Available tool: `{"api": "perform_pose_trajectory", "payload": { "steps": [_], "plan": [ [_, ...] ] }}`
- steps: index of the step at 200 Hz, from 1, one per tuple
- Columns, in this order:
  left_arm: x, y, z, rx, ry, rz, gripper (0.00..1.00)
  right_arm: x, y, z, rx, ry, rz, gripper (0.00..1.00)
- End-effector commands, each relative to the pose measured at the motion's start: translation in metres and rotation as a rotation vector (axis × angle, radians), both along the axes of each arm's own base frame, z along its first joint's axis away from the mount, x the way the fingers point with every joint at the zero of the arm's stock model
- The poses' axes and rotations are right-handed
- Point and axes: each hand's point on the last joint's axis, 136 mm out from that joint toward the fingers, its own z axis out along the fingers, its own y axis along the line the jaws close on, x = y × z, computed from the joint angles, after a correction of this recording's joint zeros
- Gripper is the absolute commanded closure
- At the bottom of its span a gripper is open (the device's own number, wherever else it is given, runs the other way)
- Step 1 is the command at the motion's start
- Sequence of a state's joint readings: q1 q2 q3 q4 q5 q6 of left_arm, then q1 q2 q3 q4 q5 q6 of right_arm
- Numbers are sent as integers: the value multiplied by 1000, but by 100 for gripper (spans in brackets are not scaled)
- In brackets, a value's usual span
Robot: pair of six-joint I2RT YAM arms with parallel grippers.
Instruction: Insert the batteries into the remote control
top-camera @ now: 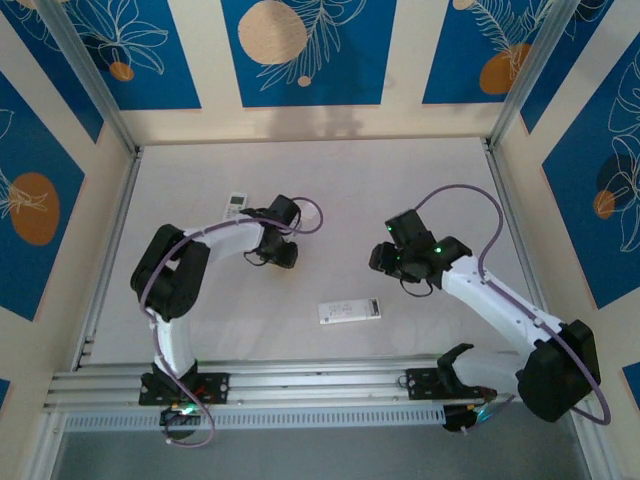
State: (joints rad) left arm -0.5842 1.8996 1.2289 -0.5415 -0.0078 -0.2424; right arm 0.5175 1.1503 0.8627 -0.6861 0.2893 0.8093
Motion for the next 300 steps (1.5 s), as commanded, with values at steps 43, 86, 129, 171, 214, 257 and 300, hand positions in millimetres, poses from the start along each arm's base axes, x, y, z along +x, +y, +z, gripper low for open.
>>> {"api": "perform_pose_trajectory", "payload": {
  "steps": [43,86,129,171,214,257,300],
  "plan": [
    [-14,5,-1,-13,23,147,91,2,-17,19,88,-25,-81,47],
    [-47,-50,72,-199,-118,78,93,20,-29,45,109,-98,-91,46],
    [-121,-132,145,-401,-543,-891,99,39,-46,87,32,-315,0,45],
    [-190,-129,144,-276,-815,-1797,100,33,-55,133,-50,-550,119,45],
    [-229,-154,79,-85,-665,-2200,100,17,-54,146,-65,-679,188,45],
    [-244,-180,29,10,-630,-2361,100,13,-55,138,-67,-660,191,45],
    [-221,-184,-11,103,-628,-2341,99,10,-54,137,-56,-649,195,45]
  ]
}}
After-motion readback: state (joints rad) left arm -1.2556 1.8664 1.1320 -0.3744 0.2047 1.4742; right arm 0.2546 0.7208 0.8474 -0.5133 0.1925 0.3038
